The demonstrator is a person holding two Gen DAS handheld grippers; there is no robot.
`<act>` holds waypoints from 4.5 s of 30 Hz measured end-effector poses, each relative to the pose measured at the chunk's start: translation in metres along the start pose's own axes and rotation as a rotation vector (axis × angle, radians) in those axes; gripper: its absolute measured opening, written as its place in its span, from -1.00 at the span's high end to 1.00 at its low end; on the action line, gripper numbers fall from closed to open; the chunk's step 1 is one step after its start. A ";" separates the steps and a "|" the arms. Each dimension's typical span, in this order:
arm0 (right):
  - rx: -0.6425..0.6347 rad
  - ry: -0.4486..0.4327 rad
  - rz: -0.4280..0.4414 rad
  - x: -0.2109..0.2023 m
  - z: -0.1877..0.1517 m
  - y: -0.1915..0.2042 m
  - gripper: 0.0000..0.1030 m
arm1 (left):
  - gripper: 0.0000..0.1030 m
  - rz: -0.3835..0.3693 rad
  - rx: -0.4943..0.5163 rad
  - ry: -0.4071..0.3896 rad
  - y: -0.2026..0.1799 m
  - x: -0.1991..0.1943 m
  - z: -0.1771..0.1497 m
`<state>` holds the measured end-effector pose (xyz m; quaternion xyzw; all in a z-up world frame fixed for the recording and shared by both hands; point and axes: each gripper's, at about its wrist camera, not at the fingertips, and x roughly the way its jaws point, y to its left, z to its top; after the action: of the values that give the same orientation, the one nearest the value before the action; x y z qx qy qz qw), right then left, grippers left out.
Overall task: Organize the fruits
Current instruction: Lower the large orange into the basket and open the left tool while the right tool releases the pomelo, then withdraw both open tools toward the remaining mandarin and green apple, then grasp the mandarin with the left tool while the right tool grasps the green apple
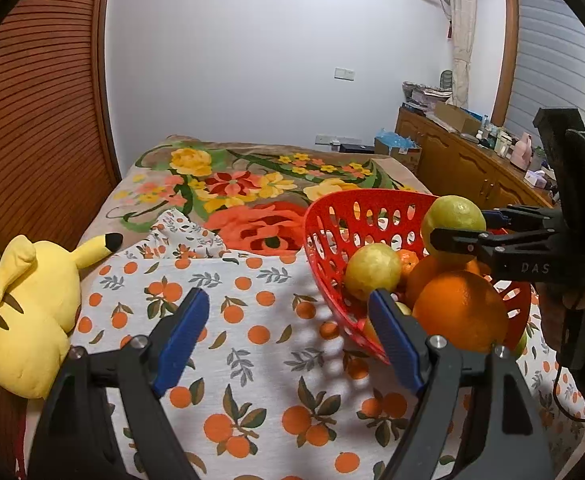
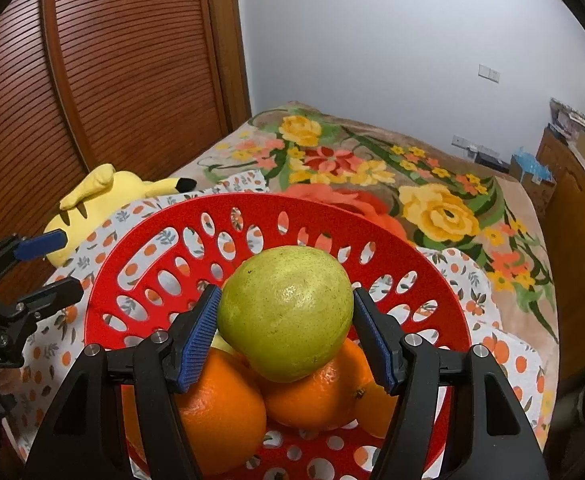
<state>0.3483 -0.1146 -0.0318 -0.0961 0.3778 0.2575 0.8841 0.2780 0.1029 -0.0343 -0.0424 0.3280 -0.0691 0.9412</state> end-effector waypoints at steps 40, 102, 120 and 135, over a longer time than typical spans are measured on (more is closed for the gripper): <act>0.122 -0.249 -0.079 -0.150 -0.122 -0.015 -0.81 | -0.59 -0.117 0.050 -0.025 -0.091 -0.065 -0.054; 0.190 -0.065 -0.107 -0.102 -0.164 -0.070 -0.57 | 0.17 -0.293 0.141 0.173 -0.175 -0.017 -0.113; 0.171 0.055 -0.102 -0.043 -0.147 -0.067 -0.32 | 0.17 -0.273 0.137 0.127 -0.159 -0.037 -0.111; 0.181 0.034 -0.066 -0.053 -0.154 -0.059 -0.03 | 0.17 -0.268 0.125 0.095 -0.149 -0.053 -0.101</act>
<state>0.2537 -0.2408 -0.1025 -0.0326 0.4108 0.1913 0.8908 0.1588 -0.0395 -0.0622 -0.0239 0.3585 -0.2162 0.9078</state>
